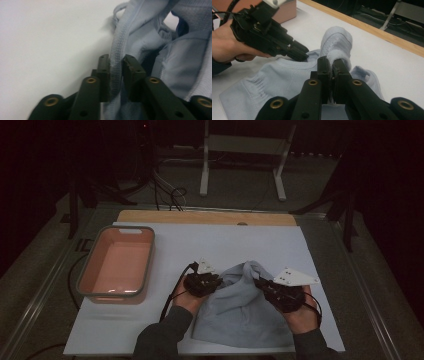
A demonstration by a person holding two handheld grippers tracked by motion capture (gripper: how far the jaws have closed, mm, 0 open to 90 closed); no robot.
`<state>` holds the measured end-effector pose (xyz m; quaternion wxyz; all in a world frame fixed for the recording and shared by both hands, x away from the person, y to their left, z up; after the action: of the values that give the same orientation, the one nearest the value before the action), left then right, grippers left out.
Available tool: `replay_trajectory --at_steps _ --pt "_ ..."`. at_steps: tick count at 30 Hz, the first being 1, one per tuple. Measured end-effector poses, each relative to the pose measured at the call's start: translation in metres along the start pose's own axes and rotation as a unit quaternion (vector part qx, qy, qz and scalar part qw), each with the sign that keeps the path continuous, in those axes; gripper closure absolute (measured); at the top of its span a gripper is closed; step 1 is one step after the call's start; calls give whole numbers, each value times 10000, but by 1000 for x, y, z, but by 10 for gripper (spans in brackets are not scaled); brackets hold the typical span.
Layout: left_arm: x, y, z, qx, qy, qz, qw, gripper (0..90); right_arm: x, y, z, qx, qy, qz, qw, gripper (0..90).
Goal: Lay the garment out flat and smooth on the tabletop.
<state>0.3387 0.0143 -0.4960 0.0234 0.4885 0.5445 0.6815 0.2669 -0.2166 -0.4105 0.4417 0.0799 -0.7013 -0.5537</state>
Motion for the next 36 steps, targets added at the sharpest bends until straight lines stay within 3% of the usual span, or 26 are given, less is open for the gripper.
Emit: replay_trajectory --at_steps 1,5,6,10,26,34,36 --pt "0 0 0 -98 58 49 9999 797 1 0 0 16 1 -2 10000 863" --pt "1 -1 2 -133 183 86 9997 828 1 0 -1 25 -1 4 10000 863" --pt "6 0 9 -53 330 49 9994 836 0 0 0 29 23 40 10000 860" --pt "11 1 19 96 492 -8 9987 843 -7 0 2 80 55 103 9999 854" --pt "18 7 37 217 791 -40 9966 847 -32 12 2 114 43 115 9999 849" --pt "23 10 50 364 981 -59 9945 848 -44 21 3 166 66 122 9998 839" --pt "24 13 58 461 1141 -91 9924 848 -49 24 5 233 67 129 9996 839"
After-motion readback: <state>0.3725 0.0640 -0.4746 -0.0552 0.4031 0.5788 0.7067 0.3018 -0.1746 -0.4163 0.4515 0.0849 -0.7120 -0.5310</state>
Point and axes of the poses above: each handheld gripper's, and its own axes: x roughly backward along the jaws, y roughly out of its top, z roughly to its left, the point moved 2 cm from there along -x, roughly forward along the jaws, and after that the axes turned 5 degrees about y, right-handed, at the moved point
